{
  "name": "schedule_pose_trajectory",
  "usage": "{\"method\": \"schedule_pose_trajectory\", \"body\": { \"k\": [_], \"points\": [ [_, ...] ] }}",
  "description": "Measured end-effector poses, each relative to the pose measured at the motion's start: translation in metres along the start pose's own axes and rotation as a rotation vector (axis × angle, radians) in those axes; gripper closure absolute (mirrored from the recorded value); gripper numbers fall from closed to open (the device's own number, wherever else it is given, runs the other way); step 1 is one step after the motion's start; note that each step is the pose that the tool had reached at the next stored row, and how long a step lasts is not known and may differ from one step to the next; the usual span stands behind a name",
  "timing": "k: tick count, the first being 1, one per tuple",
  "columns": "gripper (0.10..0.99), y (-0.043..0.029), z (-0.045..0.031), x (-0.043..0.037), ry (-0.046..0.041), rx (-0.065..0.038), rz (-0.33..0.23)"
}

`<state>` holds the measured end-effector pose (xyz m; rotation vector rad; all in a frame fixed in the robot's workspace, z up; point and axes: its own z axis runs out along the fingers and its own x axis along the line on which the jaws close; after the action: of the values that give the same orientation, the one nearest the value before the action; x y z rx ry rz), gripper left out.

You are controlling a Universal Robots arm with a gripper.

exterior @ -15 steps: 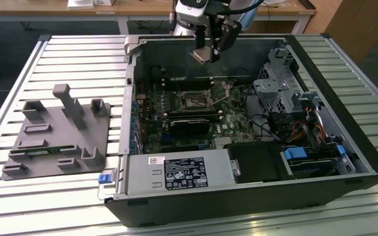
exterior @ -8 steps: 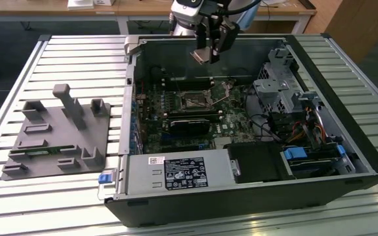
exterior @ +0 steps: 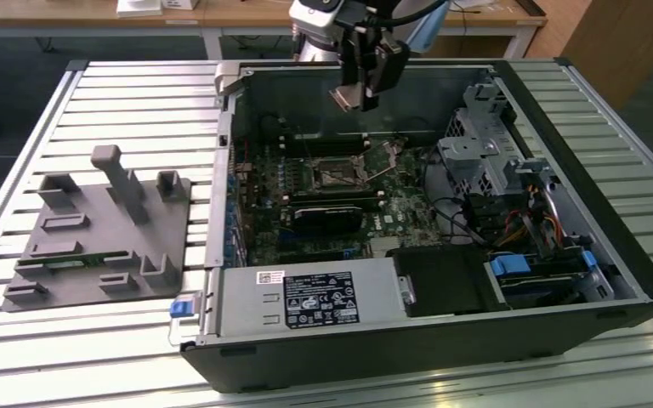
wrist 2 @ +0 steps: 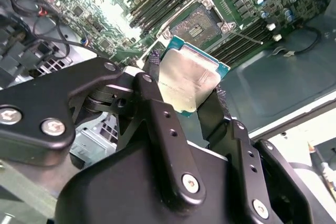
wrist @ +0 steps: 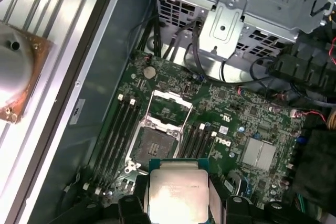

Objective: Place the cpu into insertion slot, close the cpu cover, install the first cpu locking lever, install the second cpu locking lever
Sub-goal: 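Place the cpu into insertion slot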

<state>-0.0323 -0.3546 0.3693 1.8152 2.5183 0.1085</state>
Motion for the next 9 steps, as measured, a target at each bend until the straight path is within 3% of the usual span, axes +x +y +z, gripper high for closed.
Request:
{"method": "schedule_pose_trajectory", "body": {
  "k": [9],
  "points": [
    [0.545,-0.0001,0.0012,0.0000,-0.0080,-0.001,0.089]
  ]
}}
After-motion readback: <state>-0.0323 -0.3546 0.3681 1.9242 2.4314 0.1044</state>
